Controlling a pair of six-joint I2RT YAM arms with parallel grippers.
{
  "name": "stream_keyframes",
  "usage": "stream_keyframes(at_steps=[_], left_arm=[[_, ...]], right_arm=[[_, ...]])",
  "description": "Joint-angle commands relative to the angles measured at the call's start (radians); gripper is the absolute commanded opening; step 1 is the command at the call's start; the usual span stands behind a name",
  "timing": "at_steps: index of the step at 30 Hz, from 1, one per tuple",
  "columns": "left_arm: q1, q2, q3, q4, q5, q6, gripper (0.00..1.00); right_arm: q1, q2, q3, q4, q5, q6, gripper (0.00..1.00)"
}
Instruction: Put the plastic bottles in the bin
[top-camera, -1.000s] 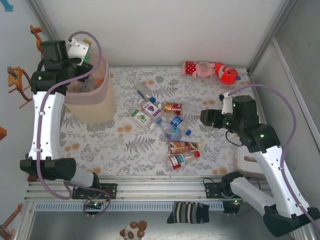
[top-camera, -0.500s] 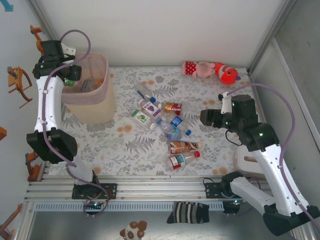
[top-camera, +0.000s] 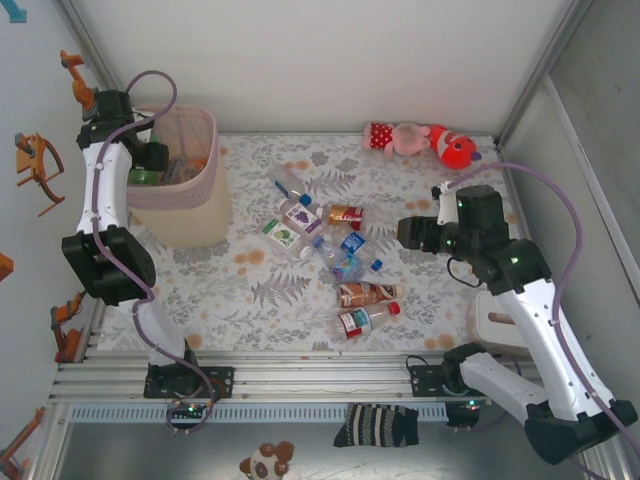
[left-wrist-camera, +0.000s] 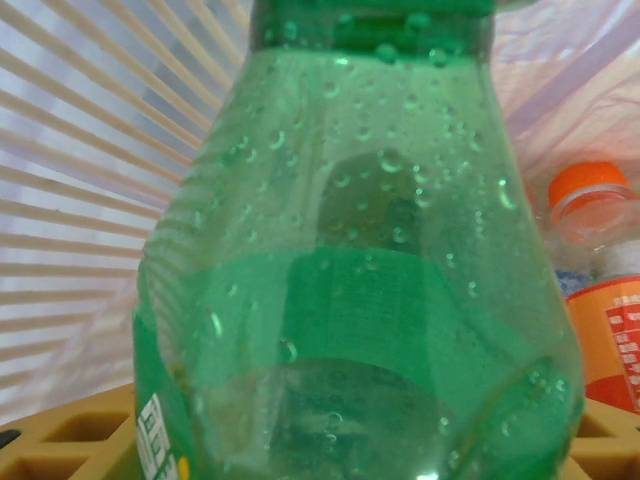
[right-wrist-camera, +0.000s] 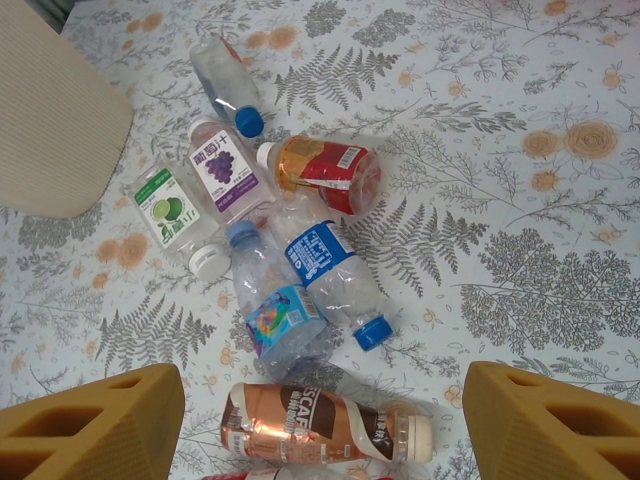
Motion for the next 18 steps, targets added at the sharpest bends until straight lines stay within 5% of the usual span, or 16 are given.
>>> stream_keyframes(at_steps=[1,18], left_arm=[[0.006,-0.02,0.006,-0.021,0.031,-0.031,0.66],[0.005,-0.146,-0.004,-0.005,0.077,-0.054,0.73]], right_arm=[[0.002,0.002,-0.001,0.024,-0.005,-0.007,0.73],[0.003,-0.043,-0.013,0.003,0.001,0.045,0.73]])
